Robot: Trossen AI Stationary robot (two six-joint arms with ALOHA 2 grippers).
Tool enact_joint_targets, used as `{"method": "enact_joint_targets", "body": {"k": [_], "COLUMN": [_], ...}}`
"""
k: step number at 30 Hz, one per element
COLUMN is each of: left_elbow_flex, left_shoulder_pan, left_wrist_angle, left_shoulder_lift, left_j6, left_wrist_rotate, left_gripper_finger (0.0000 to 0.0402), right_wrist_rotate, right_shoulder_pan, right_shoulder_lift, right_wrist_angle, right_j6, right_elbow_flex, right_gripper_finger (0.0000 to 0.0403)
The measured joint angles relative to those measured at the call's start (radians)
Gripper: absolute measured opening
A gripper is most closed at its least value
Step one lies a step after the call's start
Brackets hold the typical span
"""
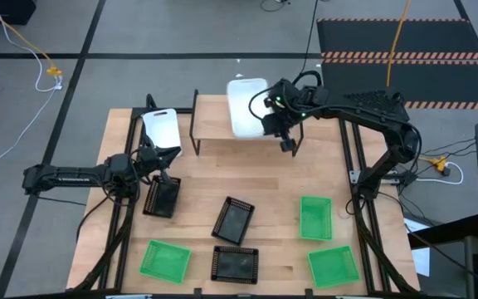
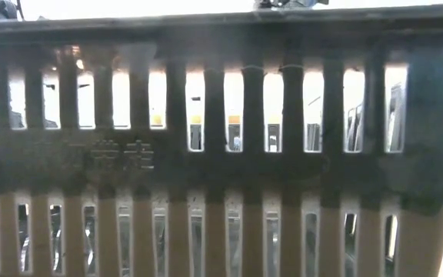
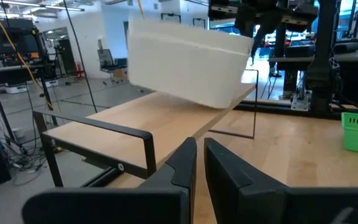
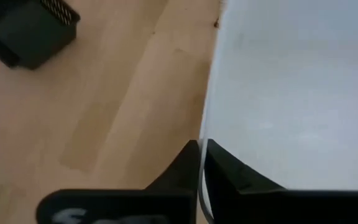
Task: Stack baskets on shelf by color
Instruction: Stack the right white bin on top of the other white bin on the shelf
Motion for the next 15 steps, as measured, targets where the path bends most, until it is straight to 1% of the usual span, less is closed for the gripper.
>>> {"method": "enact_joint_targets", "body": {"k": [3,8,15], "left_elbow_flex": [0.0,0.0,0.0], "left_shoulder_pan": [0.0,0.0,0.0], "left_wrist_angle": [0.0,0.0,-0.003], "left_shoulder_lift": [0.0,0.0,0.0], "left_j6": [0.0,-0.001,-0.017], "left_wrist_rotate": [0.0,0.0,0.0], "left_gripper_finger": [0.0035,0.0035,0.0035], "right_wrist_rotate": [0.01,0.013,0.016], "right_shoulder_pan": [0.0,0.0,-0.001], "right_shoulder_lift": [0.004,0.004,0.001], "right_wrist_angle": [0.043,0.12,0.13], "right_j6": [-0.046,0.039,0.11], "right_elbow_flex": [-0.013,-0.016,-0.017], "right_gripper_finger": [0.0005,0.0007,0.0008]}}
